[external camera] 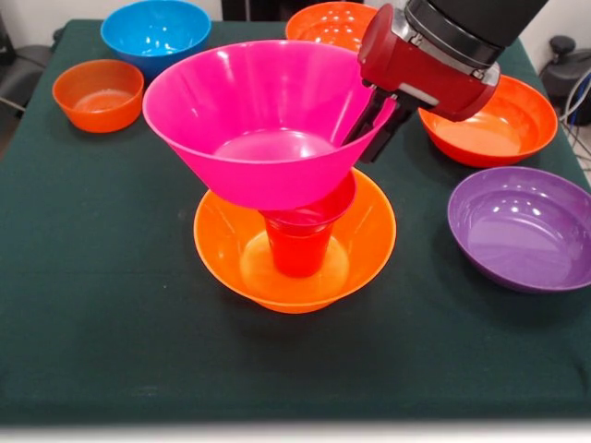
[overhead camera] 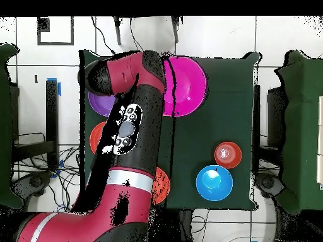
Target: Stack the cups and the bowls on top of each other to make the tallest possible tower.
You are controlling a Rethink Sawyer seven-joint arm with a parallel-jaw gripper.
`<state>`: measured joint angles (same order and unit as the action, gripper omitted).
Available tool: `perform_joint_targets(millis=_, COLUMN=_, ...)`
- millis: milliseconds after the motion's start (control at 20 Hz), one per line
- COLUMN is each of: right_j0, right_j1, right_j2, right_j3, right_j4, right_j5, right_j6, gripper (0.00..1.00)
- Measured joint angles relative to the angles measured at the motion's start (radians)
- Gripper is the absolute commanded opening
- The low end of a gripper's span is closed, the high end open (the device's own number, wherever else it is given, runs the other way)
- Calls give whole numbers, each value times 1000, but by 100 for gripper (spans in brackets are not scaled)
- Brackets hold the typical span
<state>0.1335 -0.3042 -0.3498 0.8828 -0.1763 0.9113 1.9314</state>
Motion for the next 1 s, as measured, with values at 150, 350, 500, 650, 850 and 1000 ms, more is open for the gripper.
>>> perform_joint_targets(millis=150, right_j0=1, right_j1=4, right_j2=-5, right_j3=-6, right_j4=7, right_j5=4, right_j6=0, gripper=0)
perform_joint_targets(millis=350, right_j0=1, right_j1=17, right_j2=-12, right_j3=-28, right_j4=19, right_j5=15, right_j6=0, gripper=0)
perform_joint_targets(millis=500, right_j0=3, right_j1=25, right_j2=-16, right_j3=-42, right_j4=25, right_j5=16, right_j6=0, gripper=0)
perform_joint_targets(millis=650, right_j0=6, right_j1=32, right_j2=-20, right_j3=-52, right_j4=31, right_j5=16, right_j6=0, gripper=0)
perform_joint_targets(millis=850, right_j0=10, right_j1=39, right_j2=-23, right_j3=-61, right_j4=39, right_j5=16, right_j6=0, gripper=0)
perform_joint_targets(millis=1000, right_j0=13, right_j1=40, right_j2=-26, right_j3=-61, right_j4=47, right_j5=17, right_j6=0, gripper=0)
